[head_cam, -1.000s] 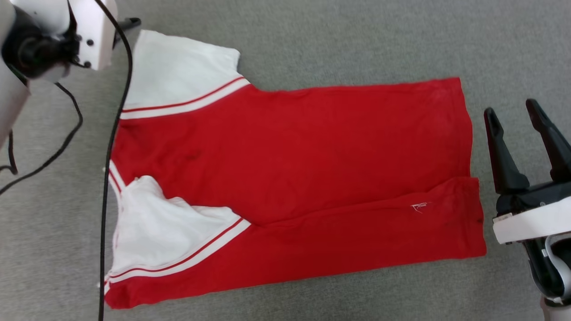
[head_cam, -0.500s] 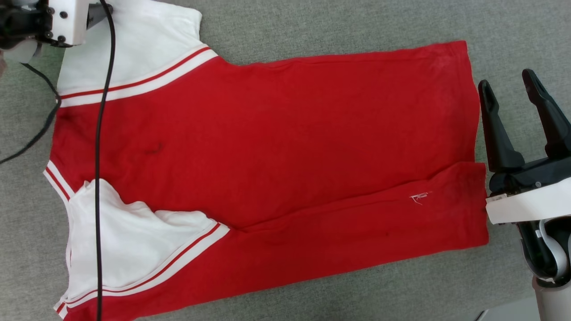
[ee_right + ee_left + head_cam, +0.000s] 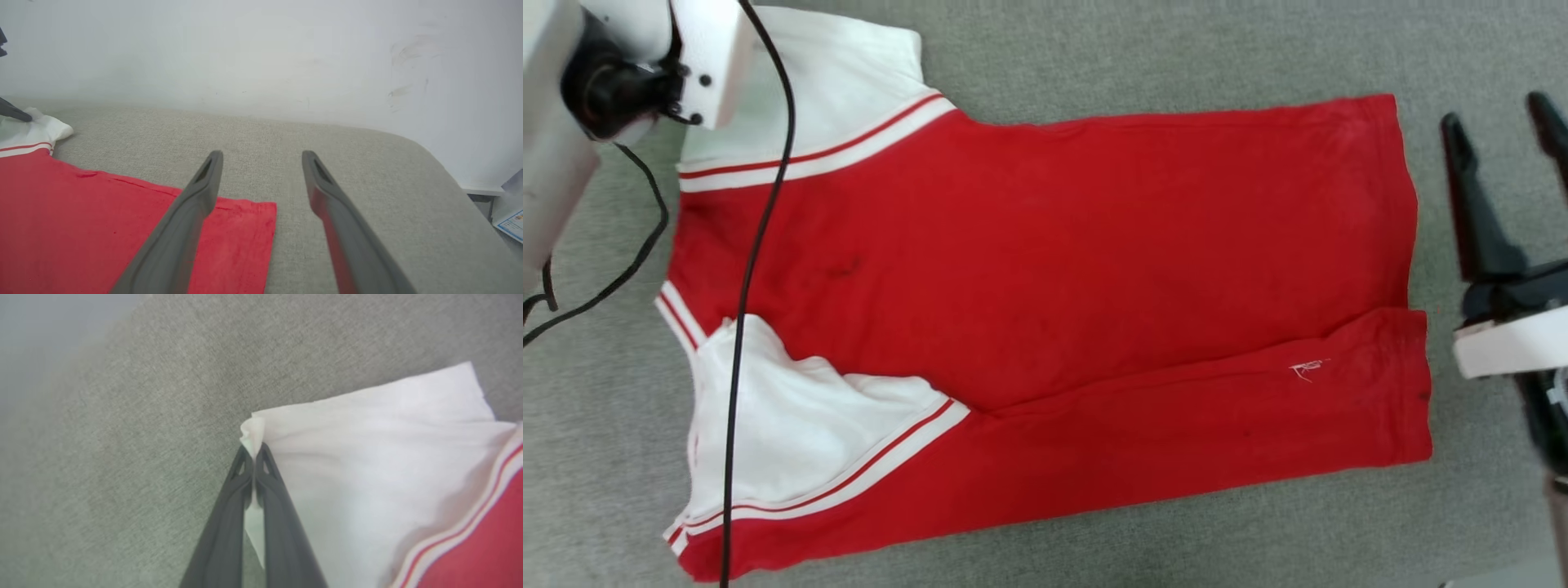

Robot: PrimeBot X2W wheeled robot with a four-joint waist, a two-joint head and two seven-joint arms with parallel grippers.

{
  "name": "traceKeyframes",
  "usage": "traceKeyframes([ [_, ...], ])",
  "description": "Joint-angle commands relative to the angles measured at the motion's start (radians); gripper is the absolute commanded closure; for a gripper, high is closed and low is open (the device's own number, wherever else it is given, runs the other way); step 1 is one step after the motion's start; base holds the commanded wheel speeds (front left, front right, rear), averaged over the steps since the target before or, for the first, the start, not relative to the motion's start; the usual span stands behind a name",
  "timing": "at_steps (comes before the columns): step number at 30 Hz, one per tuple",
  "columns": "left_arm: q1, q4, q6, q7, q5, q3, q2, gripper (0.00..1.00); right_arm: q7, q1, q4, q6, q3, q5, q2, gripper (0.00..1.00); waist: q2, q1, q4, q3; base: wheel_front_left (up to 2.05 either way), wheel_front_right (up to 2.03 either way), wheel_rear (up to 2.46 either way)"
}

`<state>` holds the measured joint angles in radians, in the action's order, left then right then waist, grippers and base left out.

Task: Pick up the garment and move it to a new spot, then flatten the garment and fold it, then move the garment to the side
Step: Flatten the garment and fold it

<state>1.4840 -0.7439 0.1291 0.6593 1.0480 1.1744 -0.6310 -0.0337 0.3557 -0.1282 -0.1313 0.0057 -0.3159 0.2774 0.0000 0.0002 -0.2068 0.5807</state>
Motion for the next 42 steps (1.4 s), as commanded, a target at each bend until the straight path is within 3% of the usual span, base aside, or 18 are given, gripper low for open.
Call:
traceKeyframes([
  [1,-0.012,0.015,0.0,-0.028,-0.004,0.008,0.002,1.0,0.009,0.024,0.0,0.001,-0.008,0.004,0.026,0.0,0.0,-0.0002,0.022,-0.028,0.0,0.0,0.0],
  [7,-0.032,0.075,0.0,-0.195,-0.002,0.031,0.011,1.0,0.166,0.076,0.022,0.001,0.007,-0.073,0.157,0.0,0.0,-0.0002,0.07,-0.102,0.0,0.0,0.0],
  [14,-0.075,0.182,0.0,-0.294,-0.01,0.068,0.007,1.0,0.51,0.153,0.108,0.001,0.12,-0.249,0.367,0.0,0.0,-0.0002,0.119,-0.155,0.0,0.0,0.0],
  [19,-0.09,0.241,0.0,-0.332,-0.025,0.083,0.007,1.0,0.78,0.235,0.192,0.001,0.212,-0.38,0.442,0.0,0.0,-0.0002,0.147,-0.165,0.0,0.0,0.0],
  [23,-0.082,0.271,0.0,-0.35,-0.037,0.091,0.017,1.0,0.924,0.299,0.274,0.001,0.262,-0.427,0.437,0.0,0.0,-0.0002,0.171,-0.156,0.0,0.0,0.0],
  [27,-0.063,0.3,0.0,-0.364,-0.047,0.093,0.026,1.0,0.972,0.367,0.34,0.001,0.3,-0.415,0.428,0.0,0.0,-0.0002,0.194,-0.132,0.0,0.0,0.0],
  [33,-0.037,0.326,0.0,-0.379,-0.06,0.097,0.026,1.0,0.938,0.437,0.469,0.001,0.331,-0.369,0.389,0.0,0.0,-0.0002,0.215,-0.091,0.0,0.0,0.0],
  [42,-0.043,0.338,0.0,-0.401,-0.06,0.101,0.018,1.0,0.88,0.406,0.602,-0.001,0.459,-0.377,0.336,0.0,0.0,-0.0002,0.221,-0.071,0.0,0.0,0.0],
])
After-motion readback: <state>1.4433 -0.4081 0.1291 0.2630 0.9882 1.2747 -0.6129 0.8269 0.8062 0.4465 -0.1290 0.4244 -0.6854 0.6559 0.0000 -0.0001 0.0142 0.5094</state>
